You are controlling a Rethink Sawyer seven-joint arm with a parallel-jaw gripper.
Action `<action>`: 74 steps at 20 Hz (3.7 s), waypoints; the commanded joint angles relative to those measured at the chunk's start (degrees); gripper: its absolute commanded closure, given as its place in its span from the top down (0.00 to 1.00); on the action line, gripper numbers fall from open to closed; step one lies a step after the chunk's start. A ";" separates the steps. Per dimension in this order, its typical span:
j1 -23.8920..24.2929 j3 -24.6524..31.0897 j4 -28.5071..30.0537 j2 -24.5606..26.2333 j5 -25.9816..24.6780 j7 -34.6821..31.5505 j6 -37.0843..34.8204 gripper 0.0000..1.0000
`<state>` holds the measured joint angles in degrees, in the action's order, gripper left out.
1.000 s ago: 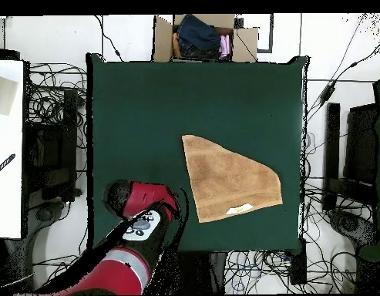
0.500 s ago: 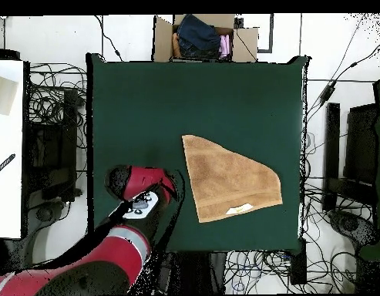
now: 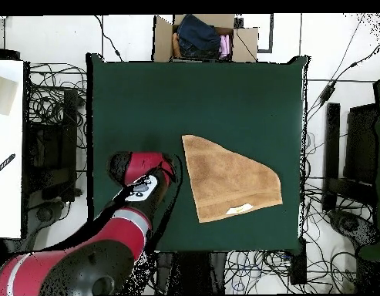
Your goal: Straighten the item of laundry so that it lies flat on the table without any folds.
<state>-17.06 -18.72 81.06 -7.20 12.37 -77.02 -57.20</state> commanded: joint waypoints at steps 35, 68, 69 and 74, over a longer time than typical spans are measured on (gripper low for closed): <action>0.87 1.41 -12.96 1.74 0.18 -16.59 -12.72 1.00; 2.91 1.13 -27.63 9.58 0.08 -17.22 -19.25 1.00; 2.94 1.14 -27.65 9.60 0.10 -17.26 -19.23 1.00; 2.73 1.34 -26.82 9.45 0.16 -17.51 -18.04 1.00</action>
<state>-15.60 -18.96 54.30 1.09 12.29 -77.02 -74.25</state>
